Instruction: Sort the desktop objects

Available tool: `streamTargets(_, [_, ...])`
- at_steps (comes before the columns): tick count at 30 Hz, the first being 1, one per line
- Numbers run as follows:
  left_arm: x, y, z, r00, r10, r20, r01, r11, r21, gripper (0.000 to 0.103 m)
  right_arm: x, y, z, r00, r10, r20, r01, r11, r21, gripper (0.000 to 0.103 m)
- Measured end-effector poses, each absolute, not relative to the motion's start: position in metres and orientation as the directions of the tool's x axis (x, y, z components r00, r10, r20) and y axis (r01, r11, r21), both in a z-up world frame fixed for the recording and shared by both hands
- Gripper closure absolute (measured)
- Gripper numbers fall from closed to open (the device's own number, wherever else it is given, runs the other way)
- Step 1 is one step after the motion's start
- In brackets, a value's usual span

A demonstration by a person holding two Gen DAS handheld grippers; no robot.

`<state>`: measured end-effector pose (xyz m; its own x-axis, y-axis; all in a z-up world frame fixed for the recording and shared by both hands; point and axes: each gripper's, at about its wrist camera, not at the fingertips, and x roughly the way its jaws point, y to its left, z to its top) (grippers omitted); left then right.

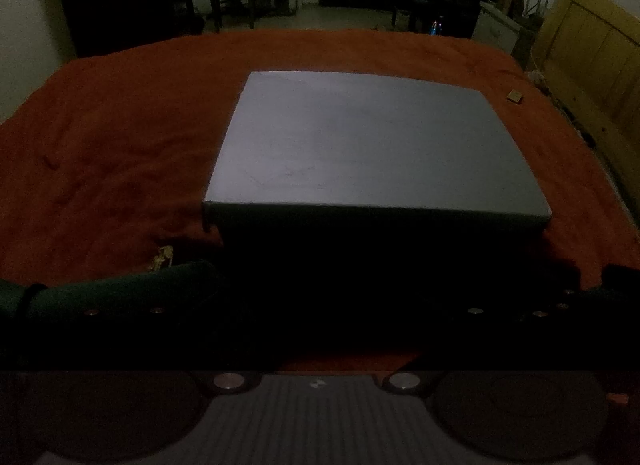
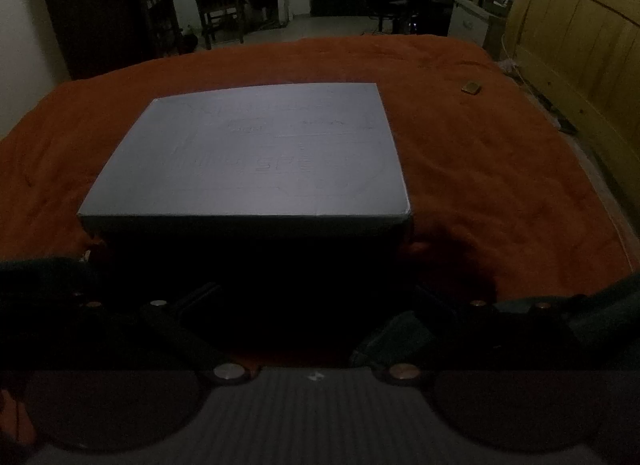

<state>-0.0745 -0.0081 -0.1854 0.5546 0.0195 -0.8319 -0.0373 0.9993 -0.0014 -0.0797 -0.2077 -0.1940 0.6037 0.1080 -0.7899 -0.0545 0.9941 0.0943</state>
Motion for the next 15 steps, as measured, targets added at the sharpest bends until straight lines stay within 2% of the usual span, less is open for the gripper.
streamTargets(15, [-0.0721, -0.0053, -0.1855, 0.557, 0.032, -0.830, -0.033, 0.999, 0.016, 0.001, -0.0816, -0.2058, -0.1912, 0.600, 0.104, -0.793, -0.060, 0.995, 0.084, 0.000])
